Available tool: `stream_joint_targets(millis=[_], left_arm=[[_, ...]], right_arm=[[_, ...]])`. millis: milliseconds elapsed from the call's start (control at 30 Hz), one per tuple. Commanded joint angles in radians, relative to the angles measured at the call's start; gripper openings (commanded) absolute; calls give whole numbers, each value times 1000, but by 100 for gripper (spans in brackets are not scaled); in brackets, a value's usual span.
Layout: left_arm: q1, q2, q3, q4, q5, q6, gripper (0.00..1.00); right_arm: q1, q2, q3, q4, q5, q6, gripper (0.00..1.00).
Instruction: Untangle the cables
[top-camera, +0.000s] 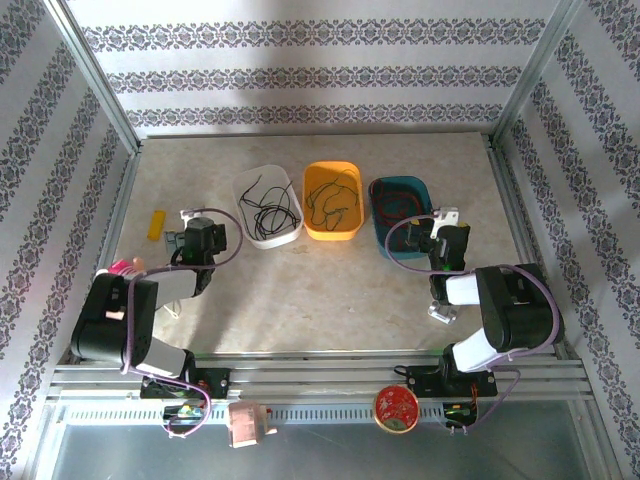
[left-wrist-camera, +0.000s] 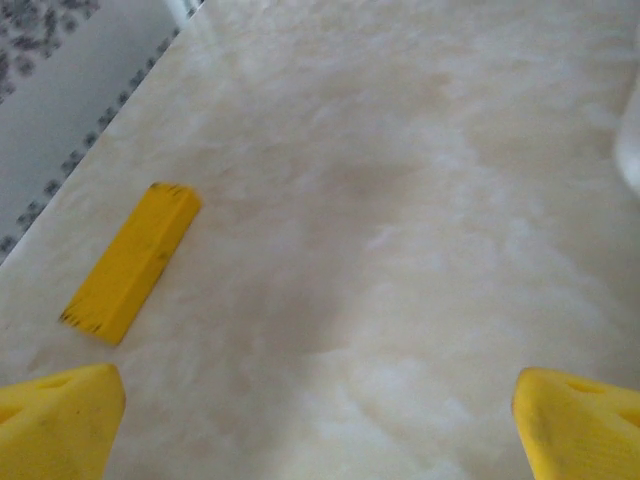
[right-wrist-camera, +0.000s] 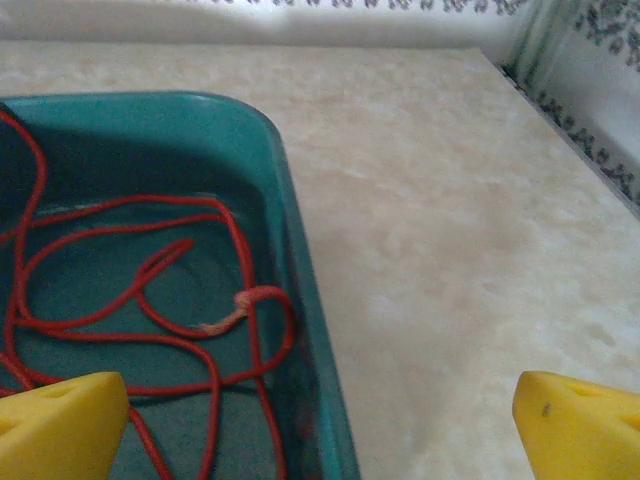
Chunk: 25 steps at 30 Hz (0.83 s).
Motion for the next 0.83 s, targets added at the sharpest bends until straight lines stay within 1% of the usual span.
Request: stream_joint_targets(millis=[0, 33, 67, 133, 167, 200, 233, 267, 300, 367, 433, 500, 533, 800], left_arm=[[32, 71, -38, 315, 95, 81, 99], [48, 23, -18, 169, 131, 36, 99], [58, 40, -59, 291, 158, 45, 99], [61, 94, -149, 497, 297, 99, 99], [62, 133, -165, 604, 270, 104, 99], [71, 99, -147, 504, 242, 64, 99], [90, 74, -111, 384, 262, 39, 99], [94, 90, -102, 402, 256, 39, 99], [95, 110, -123, 481, 262, 46, 99], [98, 88, -117, 427, 266, 32, 99], [99, 105, -123, 472, 267, 41, 99], [100, 95, -115, 433, 265, 33, 99], [99, 101, -118, 454, 265, 39, 99], [100, 98, -117, 447, 265, 38, 99]], right_arm=[[-4, -8, 2, 44, -60, -10, 98], [-4, -10, 1, 45, -58, -10, 98], [-4, -11, 1, 41, -58, -10, 98], [-5, -10, 0, 41, -60, -9, 98], [-5, -10, 1, 39, -63, -8, 98], [-8, -9, 22, 39, -69, -5, 98], [-11, -8, 30, 37, -75, -6, 98], [-14, -7, 31, 34, -81, -4, 98], [-19, -7, 34, 30, -94, 1, 98], [-32, -7, 38, 21, -120, 6, 98], [-36, -6, 40, 19, -129, 7, 98], [-39, -5, 41, 18, -135, 8, 98], [-42, -5, 44, 15, -141, 9, 98], [-49, -5, 43, 13, -157, 12, 98]])
